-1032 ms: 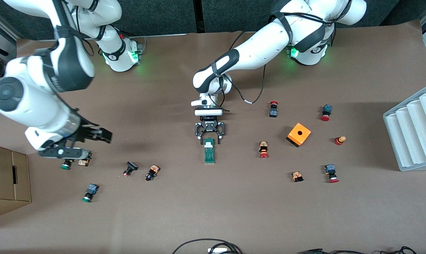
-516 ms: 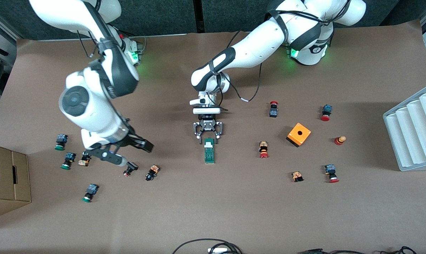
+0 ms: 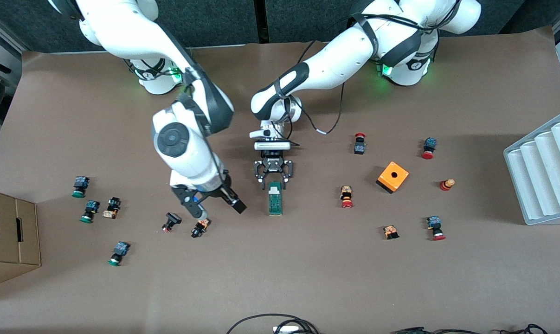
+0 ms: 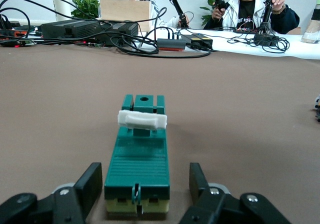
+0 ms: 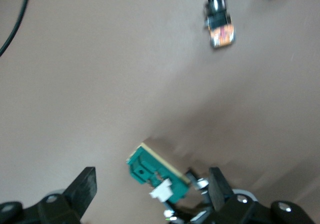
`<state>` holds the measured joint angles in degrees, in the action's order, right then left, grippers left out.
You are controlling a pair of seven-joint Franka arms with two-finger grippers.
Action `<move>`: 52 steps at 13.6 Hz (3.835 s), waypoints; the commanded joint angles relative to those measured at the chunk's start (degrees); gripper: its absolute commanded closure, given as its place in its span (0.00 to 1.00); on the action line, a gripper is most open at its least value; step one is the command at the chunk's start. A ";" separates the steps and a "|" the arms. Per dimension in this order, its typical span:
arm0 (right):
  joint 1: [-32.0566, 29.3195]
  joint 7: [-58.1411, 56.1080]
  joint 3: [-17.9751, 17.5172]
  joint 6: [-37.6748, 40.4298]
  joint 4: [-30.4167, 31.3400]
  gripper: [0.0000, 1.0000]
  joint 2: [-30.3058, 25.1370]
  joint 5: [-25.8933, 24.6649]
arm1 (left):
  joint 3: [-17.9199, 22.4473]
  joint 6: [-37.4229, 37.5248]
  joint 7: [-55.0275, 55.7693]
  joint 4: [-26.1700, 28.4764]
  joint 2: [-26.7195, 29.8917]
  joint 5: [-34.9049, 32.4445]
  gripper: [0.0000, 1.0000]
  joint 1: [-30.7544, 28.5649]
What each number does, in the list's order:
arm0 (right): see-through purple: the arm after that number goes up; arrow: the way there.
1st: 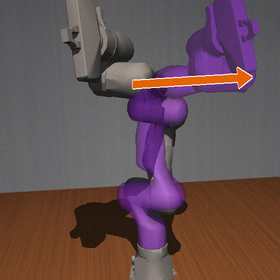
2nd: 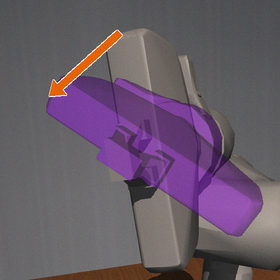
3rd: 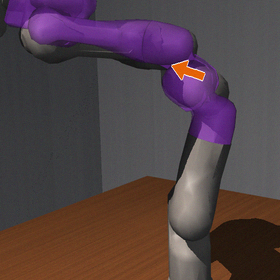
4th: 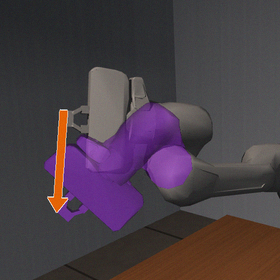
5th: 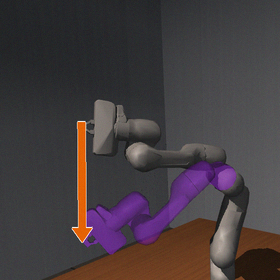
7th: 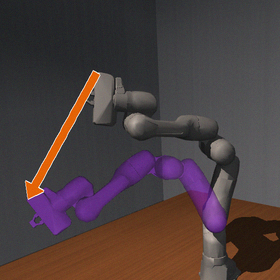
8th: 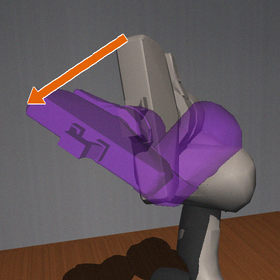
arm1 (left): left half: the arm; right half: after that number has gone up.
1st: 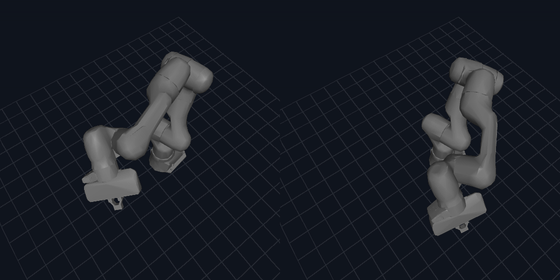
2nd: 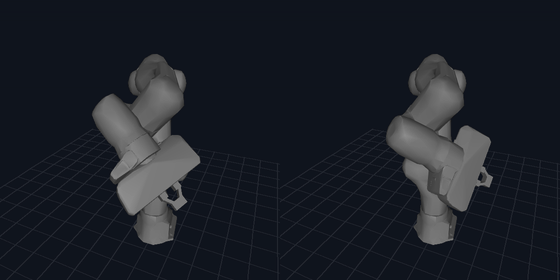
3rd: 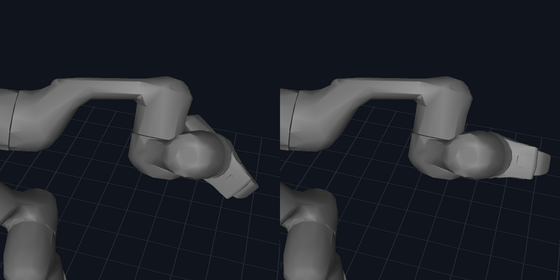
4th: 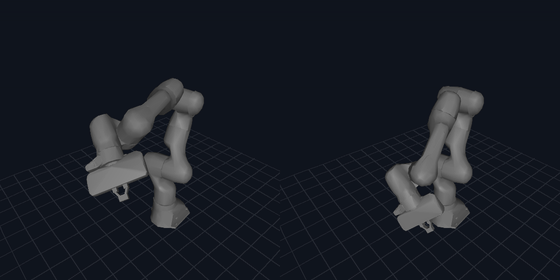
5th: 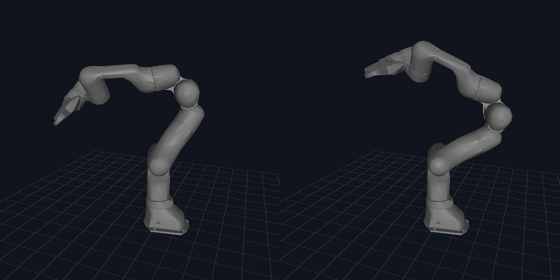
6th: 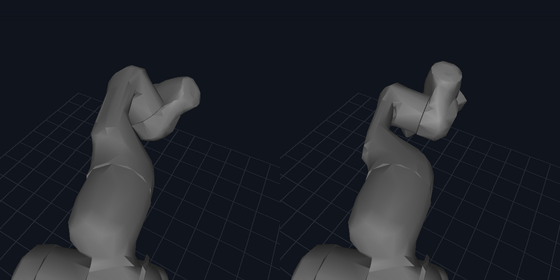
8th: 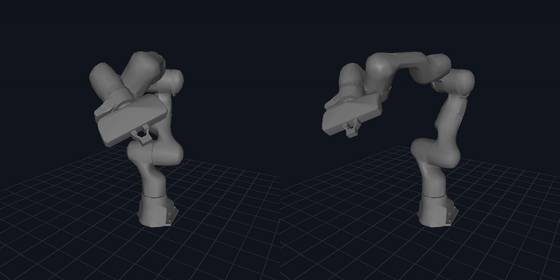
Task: Close load switch with both arms
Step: 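Reach the right gripper to the white lever while the left gripper holds, then grip the white lever with the right gripper and push it toward the body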
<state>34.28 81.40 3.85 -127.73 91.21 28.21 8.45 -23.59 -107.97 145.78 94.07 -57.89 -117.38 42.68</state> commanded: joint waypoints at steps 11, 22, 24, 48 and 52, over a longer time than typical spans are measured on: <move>8.61 29.08 0.80 -14.30 -4.46 0.06 13.18 1.39 | 0.74 2.42 1.00 -1.26 -1.26 -0.92 0.22 1.18; 9.05 31.01 0.63 -13.52 -1.73 0.28 13.27 1.65 | 0.74 2.42 1.09 -1.26 -1.26 -0.84 0.22 1.18; 8.97 30.92 0.54 -12.37 -1.73 0.28 12.57 1.65 | 0.74 2.59 1.09 -1.26 -1.26 -0.84 0.23 1.18; 10.64 31.45 0.19 -10.17 -0.24 0.54 12.31 2.01 | 0.74 2.59 1.17 -1.17 -1.26 -0.84 0.23 1.18; 9.76 31.28 0.28 -9.91 -0.85 0.63 12.22 2.01 | 0.74 2.59 1.17 -1.17 -1.26 -0.84 0.23 1.18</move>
<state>44.36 113.38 4.04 -137.40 90.09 41.27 8.91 -23.46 -106.32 145.79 94.05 -58.38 -117.43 42.85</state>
